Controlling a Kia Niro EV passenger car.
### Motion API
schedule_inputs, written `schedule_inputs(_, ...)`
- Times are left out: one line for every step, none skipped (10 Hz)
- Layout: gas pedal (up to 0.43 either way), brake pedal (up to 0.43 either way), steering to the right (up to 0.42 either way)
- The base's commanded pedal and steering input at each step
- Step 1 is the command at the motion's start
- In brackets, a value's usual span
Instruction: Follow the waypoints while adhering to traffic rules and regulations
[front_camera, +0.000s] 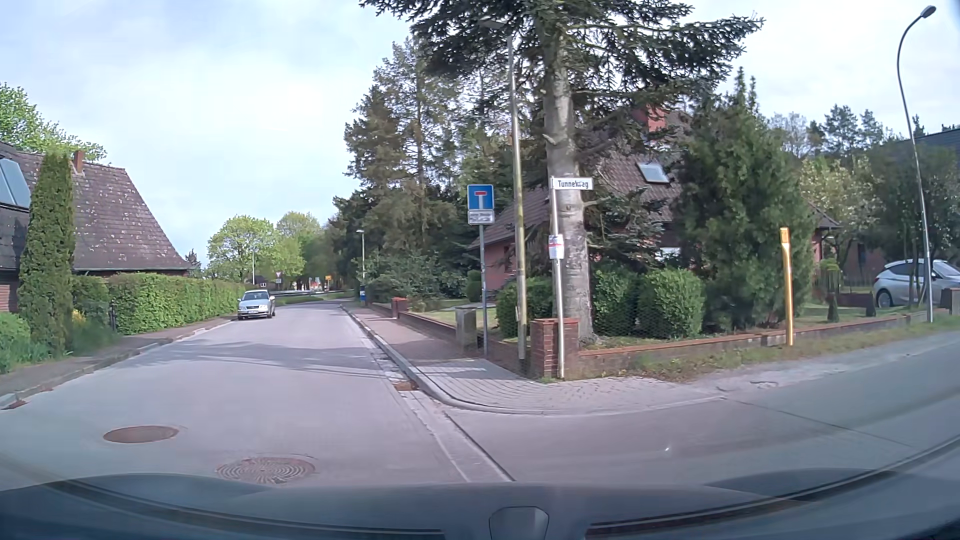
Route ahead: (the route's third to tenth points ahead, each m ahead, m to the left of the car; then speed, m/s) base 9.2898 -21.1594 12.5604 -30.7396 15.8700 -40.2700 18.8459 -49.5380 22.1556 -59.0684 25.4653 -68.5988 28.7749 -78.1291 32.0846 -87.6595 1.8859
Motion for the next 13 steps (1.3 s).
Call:
schedule_inputs(0.0,0.0,0.634)
schedule_inputs(0.0,0.0,0.664)
schedule_inputs(0.0,0.0,0.693)
schedule_inputs(0.0,0.0,0.732)
schedule_inputs(0.0,0.0,0.765)
schedule_inputs(0.0,0.0,0.812)
schedule_inputs(0.0,0.0,0.837)
schedule_inputs(0.0,0.0,0.855)
schedule_inputs(0.0,0.0,0.856)
schedule_inputs(0.0,0.0,0.854)
schedule_inputs(0.0,0.0,0.854)
schedule_inputs(0.039,0.0,0.85)
schedule_inputs(0.047,0.0,0.828)
